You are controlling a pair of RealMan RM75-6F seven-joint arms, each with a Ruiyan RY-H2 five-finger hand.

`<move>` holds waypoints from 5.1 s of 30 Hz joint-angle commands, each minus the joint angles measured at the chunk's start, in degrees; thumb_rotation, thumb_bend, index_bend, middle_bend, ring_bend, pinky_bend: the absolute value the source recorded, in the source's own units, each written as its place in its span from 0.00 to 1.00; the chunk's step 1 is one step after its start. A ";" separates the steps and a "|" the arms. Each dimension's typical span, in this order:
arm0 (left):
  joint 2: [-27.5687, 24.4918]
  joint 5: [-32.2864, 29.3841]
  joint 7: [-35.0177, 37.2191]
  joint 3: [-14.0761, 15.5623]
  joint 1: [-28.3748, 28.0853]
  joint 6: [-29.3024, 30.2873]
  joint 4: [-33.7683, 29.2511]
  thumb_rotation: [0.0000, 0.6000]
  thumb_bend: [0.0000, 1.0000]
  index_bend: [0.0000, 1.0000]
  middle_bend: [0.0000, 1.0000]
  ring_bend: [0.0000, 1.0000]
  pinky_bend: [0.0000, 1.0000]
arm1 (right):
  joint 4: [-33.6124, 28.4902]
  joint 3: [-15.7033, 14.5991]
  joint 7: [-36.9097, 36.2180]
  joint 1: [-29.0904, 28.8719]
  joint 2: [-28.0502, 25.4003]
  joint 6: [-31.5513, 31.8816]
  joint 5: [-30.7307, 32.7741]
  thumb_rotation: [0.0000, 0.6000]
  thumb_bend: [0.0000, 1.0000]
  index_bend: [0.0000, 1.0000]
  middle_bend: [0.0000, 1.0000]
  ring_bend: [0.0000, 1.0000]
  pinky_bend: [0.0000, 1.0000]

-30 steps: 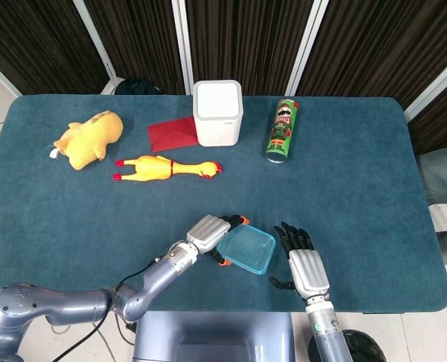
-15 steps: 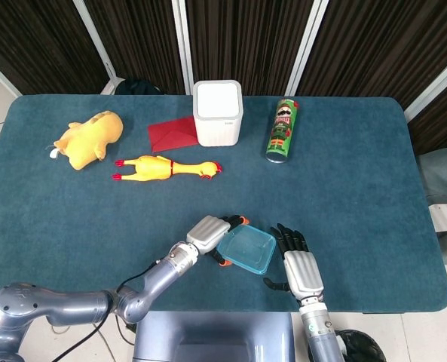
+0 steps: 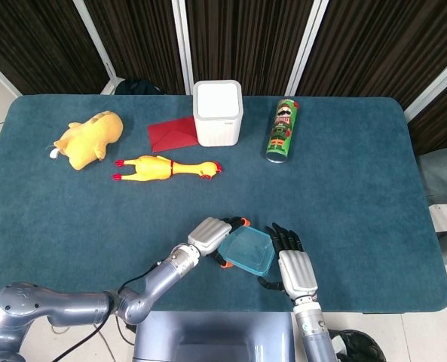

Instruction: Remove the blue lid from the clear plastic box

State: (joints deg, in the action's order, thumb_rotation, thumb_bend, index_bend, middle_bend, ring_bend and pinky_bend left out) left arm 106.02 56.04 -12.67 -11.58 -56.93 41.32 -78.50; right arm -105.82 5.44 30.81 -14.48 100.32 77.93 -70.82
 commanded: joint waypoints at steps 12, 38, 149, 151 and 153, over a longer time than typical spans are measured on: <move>-0.23 -0.22 0.02 -0.10 -0.27 0.26 -0.64 1.00 0.22 0.27 0.30 0.30 0.44 | 0.43 0.23 -0.29 -0.07 0.87 0.53 0.90 1.00 0.22 0.00 0.00 0.00 0.00; -0.02 -0.90 -0.24 -0.36 -0.32 1.61 -0.25 1.00 0.22 0.27 0.30 0.30 0.44 | 0.06 0.61 -0.91 0.05 -0.11 1.27 2.40 1.00 0.22 0.00 0.00 0.00 0.00; -4.58 -2.30 0.75 -0.26 -3.09 -0.86 -5.03 1.00 0.07 0.00 0.04 0.04 0.26 | 5.69 2.92 -8.88 -1.70 0.94 3.15 -3.53 1.00 0.52 0.51 0.13 0.00 0.00; -4.74 -2.46 0.49 -0.25 -3.17 -0.65 -5.25 1.00 0.07 0.00 0.04 0.03 0.26 | 5.67 2.89 -8.85 -1.68 0.85 3.12 -3.54 1.00 0.52 0.52 0.14 0.00 0.00; -4.87 -2.69 0.38 -0.32 -3.20 -0.45 -5.48 1.00 0.06 0.00 0.04 0.03 0.26 | 5.56 2.91 -8.83 -1.65 0.83 3.14 -3.54 1.00 0.52 0.53 0.14 0.00 0.00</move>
State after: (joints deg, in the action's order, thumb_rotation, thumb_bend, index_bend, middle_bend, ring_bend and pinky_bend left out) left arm 101.18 53.37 -12.27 -11.89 -60.12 40.85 -83.96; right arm -100.26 8.35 21.99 -16.13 101.15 81.07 -74.35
